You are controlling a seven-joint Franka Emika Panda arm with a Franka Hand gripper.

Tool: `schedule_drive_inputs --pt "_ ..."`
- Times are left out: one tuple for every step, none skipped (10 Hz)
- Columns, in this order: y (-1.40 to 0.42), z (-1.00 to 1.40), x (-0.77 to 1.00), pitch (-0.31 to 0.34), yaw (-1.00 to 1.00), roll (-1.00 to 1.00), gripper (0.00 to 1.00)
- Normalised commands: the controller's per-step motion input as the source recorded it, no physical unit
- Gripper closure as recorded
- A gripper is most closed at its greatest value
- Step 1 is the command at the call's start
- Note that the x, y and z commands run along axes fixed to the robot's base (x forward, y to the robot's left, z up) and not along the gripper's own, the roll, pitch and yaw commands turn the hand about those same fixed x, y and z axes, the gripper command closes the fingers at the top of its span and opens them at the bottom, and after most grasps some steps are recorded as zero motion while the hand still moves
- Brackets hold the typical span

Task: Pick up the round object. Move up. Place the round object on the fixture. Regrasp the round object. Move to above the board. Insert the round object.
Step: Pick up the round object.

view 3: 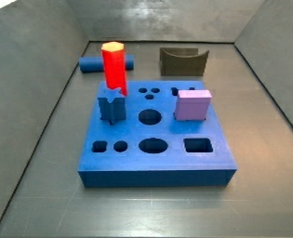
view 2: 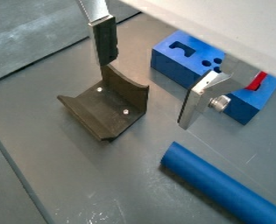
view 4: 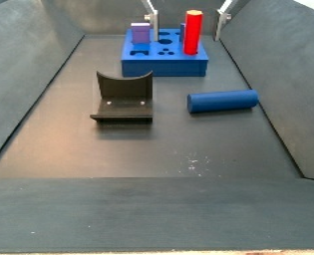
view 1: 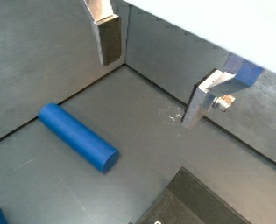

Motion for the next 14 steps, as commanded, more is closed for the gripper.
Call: schedule_drive_inputs --pt "0.04 0.0 -0.03 0.0 0.0 -0.01 0.0" --pt "0.02 0.0 0.0 0.0 0.0 -0.01 0.0" --pt "0.0 -0.07 0.0 0.0 -0.07 0.0 0.0" --pt "0.0 -0.28 -0.45 -0.026 -0.76 0.0 0.0" --pt "0.0 -0.4 -0.21 -0.053 -0.92 -0.01 0.0" --pt "0.0 -0.45 -0.23 -0.066 -0.91 -0.04 0.0" --pt "0.0 -0.45 -0.23 -0.067 -0.91 -0.04 0.0" --pt "0.0 -0.46 -0.23 -0.066 -0.92 -0.04 0.0" --pt "0.0 -0.47 -0.22 -0.069 -0.92 -0.05 0.0" --pt "0.0 -0.61 -0.07 -0.073 -1.0 -0.06 0.0" --pt "0.0 -0.67 -0.08 -0.171 -1.0 -0.04 0.0" --pt "-0.01 -0.69 -0.09 -0.19 -1.0 -0.04 0.0" --pt "-0.02 -0.69 -0.1 -0.196 -1.0 -0.04 0.0" --pt "-0.02 -0.69 -0.11 -0.197 -1.0 -0.04 0.0"
